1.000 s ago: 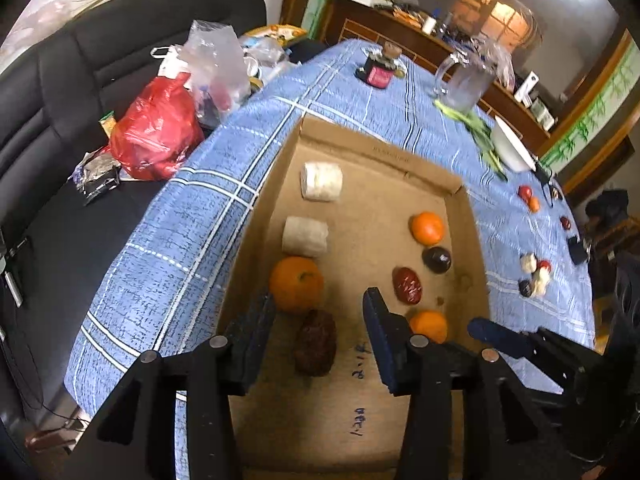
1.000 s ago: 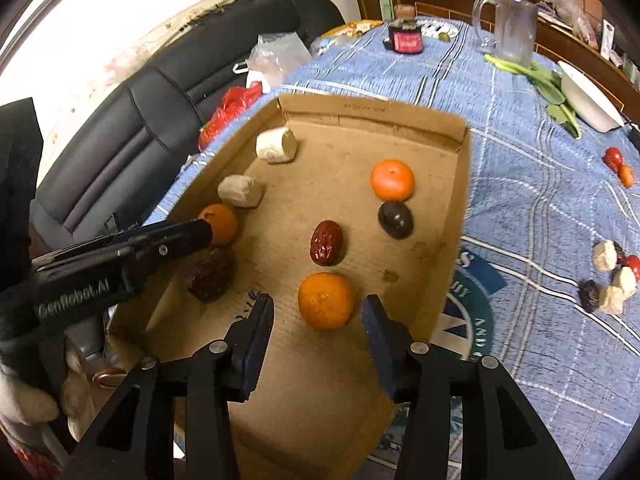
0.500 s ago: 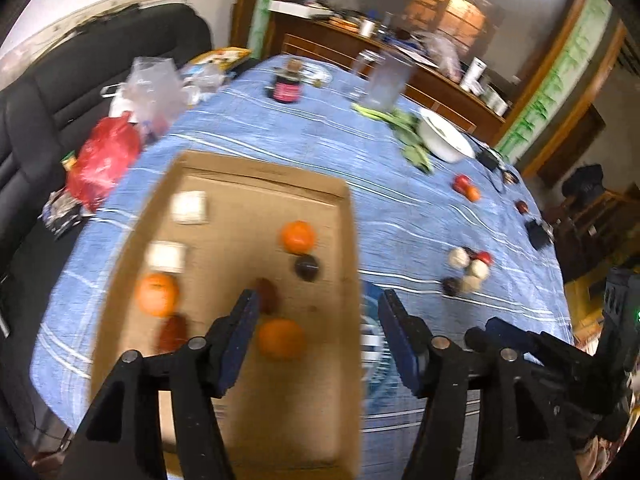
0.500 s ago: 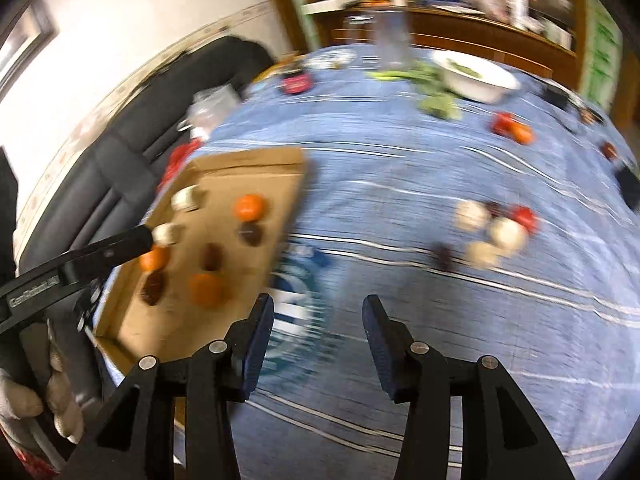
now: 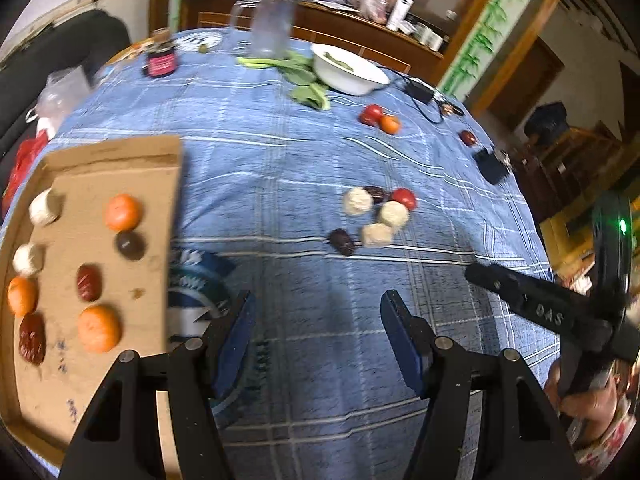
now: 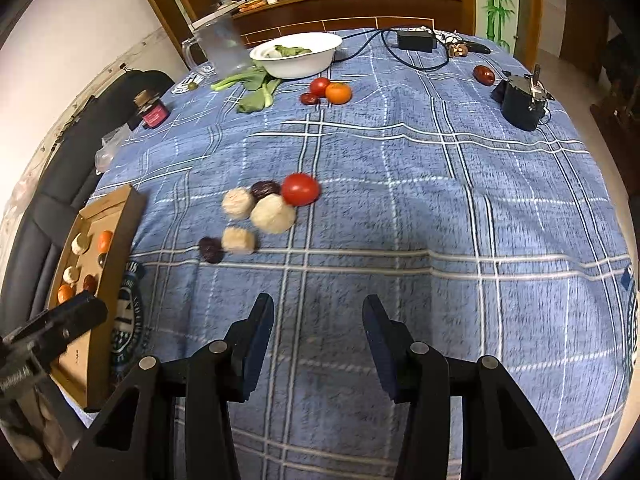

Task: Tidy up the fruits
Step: 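Grasp a pale yam piece with the left gripper while the right gripper grasps a red tomato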

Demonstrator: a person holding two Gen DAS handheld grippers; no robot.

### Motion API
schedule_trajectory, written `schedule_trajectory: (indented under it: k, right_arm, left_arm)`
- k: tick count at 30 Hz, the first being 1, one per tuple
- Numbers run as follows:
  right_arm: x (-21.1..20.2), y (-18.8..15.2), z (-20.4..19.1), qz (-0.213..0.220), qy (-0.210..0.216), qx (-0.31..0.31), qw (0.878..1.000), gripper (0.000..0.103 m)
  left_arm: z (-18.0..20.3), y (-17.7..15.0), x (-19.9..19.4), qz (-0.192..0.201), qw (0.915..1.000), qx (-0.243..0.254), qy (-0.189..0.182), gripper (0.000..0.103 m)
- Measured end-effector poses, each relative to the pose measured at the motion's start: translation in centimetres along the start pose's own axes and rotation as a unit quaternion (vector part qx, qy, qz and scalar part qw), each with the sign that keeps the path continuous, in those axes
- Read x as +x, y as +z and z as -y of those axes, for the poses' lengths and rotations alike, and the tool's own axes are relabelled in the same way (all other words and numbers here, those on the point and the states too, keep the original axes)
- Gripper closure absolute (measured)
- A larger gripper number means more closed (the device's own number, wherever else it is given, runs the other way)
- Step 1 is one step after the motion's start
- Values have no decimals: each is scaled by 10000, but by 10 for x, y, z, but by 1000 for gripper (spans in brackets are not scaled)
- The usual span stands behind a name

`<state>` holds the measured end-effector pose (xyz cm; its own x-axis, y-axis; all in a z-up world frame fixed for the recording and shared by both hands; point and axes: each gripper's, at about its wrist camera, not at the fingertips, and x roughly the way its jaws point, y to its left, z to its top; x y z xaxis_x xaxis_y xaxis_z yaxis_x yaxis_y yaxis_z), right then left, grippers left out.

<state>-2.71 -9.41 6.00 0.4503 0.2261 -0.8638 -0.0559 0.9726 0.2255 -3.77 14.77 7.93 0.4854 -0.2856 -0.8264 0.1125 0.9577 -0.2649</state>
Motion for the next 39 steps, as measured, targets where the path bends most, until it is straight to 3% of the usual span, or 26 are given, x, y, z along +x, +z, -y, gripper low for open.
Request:
schedule_trajectory:
  k: [7,12,19,23,27,29,32,34,39]
  right_arm:
    - [24,51,-1,26,238,-65,9997,53]
    - [62,73,-10,-257,275,-145,9992,53]
    - [92,79,-14,-498,398,-19,9980,55]
    - [86,79,-8,-516,609,79,9968,69]
    - [70,75,3,-397,471,139,9980,77]
    - [64,72,10,-357,408,175,9984,77]
    - [57,64,18,-326,304,139,9989,77]
    - [54,62,22,-309,432,191,9984,76]
    - [62,70,13,-333,607,217,9974,74]
  left_arm:
    - [29,12,20,-15,9994,316,-151,40]
    - [35,17,33,-112,9988,443,-183,63]
    - [44,35,58,-269,9974,584,-336,67]
    - [61,42,79,-399,9937,1000,-297,67]
    - [70,47,101,-488,9900,1314,-125,67]
    - [70,50,108,-563,9879,1443,-45,67]
    - [69,50,108,-492,9868,1541,66,78]
    - [64,50,107,-534,9884,1419,-96,79]
    - [61,46,105,-495,9883,1438,-103,78]
